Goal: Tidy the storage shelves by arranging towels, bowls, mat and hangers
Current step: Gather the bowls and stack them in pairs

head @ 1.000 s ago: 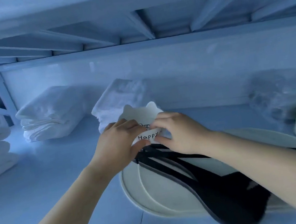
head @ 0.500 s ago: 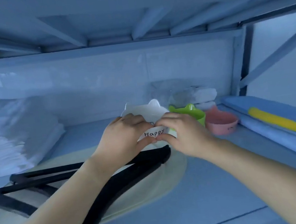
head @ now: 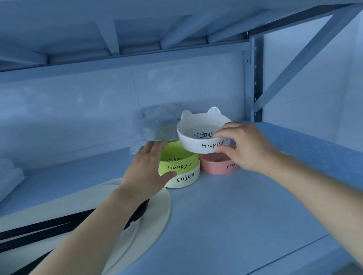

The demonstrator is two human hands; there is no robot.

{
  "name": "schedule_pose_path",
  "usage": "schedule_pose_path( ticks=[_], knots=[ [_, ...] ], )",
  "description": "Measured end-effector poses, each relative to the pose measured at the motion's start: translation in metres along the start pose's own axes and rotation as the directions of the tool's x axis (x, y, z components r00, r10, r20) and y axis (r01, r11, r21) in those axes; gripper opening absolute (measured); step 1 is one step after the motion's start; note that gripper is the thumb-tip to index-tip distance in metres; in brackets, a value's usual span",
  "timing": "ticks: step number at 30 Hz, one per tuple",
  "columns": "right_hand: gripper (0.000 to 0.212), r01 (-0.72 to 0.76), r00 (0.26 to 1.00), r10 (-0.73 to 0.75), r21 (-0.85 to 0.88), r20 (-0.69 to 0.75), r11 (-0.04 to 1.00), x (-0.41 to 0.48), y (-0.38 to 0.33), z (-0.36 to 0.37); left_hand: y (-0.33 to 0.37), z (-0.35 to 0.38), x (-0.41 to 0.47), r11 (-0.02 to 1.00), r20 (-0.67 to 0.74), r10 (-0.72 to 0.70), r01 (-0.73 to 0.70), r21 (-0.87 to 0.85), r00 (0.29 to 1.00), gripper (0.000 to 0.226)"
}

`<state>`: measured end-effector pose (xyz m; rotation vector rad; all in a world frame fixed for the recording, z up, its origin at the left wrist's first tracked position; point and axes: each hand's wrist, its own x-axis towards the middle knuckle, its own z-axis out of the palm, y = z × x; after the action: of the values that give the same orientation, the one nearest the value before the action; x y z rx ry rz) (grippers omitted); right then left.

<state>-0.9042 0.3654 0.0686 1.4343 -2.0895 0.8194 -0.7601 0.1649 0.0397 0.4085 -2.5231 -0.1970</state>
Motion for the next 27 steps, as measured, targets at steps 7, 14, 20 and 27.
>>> schedule_pose_path(
  ticks=[7, 14, 20, 27],
  knots=[
    [0.025, -0.048, 0.999, 0.047, 0.034, 0.026, 0.998, 0.001, 0.012, 0.019, 0.012, 0.037, 0.012, 0.999, -0.004, -0.039, 0.039, -0.026, 0.999, 0.038],
    [0.024, -0.106, 0.994, 0.108, 0.081, -0.029, 0.991, 0.002, 0.011, 0.042, 0.021, 0.059, 0.003, 0.999, -0.264, -0.023, 0.015, -0.030, 0.964, 0.027],
    [0.026, -0.096, 0.993, 0.103, 0.094, -0.064, 0.991, 0.001, 0.016, 0.050, 0.024, 0.067, -0.001, 0.998, -0.288, 0.032, -0.014, 0.064, 0.957, 0.027],
    [0.027, -0.072, 0.995, 0.078, 0.109, -0.058, 0.991, -0.001, 0.024, 0.052, 0.024, 0.070, -0.001, 0.985, -0.225, 0.046, -0.007, 0.172, 0.973, 0.045]
  ],
)
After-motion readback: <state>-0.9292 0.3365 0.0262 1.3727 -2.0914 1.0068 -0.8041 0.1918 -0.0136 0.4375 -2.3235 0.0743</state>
